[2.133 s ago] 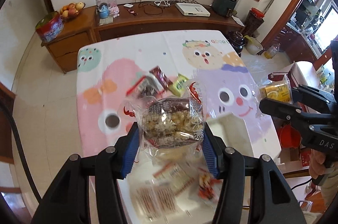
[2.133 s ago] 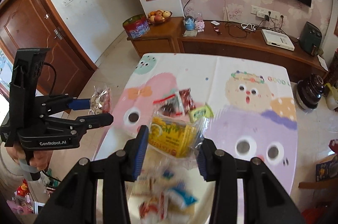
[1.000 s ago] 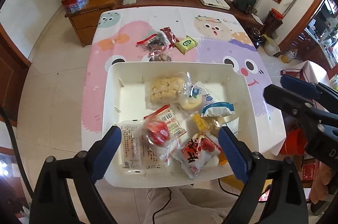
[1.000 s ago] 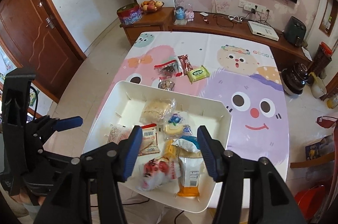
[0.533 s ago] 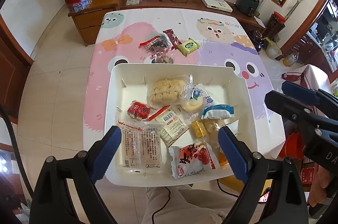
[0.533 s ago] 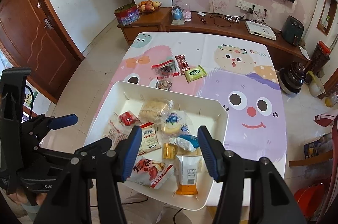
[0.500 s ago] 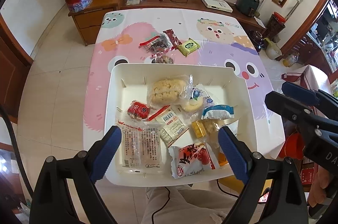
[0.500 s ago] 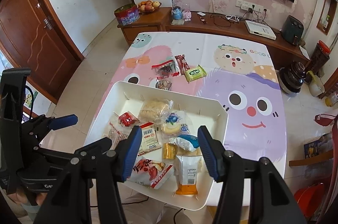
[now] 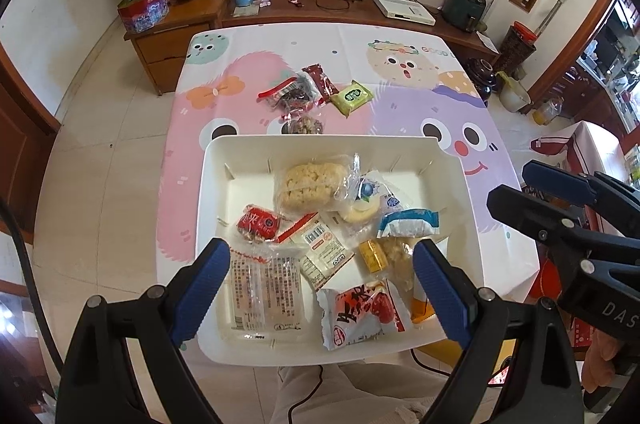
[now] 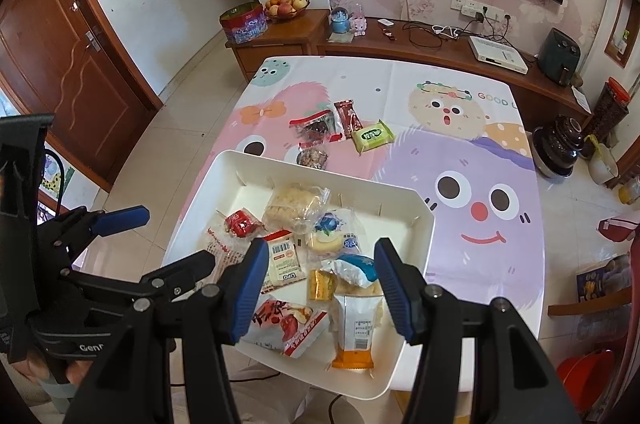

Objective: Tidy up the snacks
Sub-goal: 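Move both grippers back toward the remaining snacks on the tablecloth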

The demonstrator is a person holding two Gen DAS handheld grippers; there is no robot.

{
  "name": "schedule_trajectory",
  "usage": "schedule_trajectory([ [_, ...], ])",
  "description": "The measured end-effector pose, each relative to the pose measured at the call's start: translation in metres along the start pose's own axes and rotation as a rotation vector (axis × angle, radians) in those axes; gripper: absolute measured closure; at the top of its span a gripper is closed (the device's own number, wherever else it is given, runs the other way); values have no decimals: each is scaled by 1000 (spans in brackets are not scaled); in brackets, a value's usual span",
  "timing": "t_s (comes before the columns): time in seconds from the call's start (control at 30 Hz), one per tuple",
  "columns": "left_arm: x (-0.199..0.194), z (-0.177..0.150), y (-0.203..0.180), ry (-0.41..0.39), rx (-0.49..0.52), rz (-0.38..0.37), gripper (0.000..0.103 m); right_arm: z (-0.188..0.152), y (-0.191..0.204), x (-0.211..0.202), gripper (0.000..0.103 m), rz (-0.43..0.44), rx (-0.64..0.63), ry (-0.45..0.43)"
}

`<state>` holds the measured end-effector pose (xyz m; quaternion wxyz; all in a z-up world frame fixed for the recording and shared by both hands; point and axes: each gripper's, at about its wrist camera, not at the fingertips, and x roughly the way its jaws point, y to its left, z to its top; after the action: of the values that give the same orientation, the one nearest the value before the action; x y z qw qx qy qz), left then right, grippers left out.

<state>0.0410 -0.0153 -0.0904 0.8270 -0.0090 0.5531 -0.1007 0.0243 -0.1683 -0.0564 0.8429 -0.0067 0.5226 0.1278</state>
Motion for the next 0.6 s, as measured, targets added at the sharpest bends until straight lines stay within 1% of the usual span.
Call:
schedule_trajectory([
  [0.23,10,21,2,10,13,-15,11,12,-6,10,48,3,48,20],
  [0.43,18,49,10,0,30,-24,11,34,-21,25,48,0,110,46],
  [0.6,31,97,23,-37,46,-19,11,63,-36,45,48,-19,173,53],
])
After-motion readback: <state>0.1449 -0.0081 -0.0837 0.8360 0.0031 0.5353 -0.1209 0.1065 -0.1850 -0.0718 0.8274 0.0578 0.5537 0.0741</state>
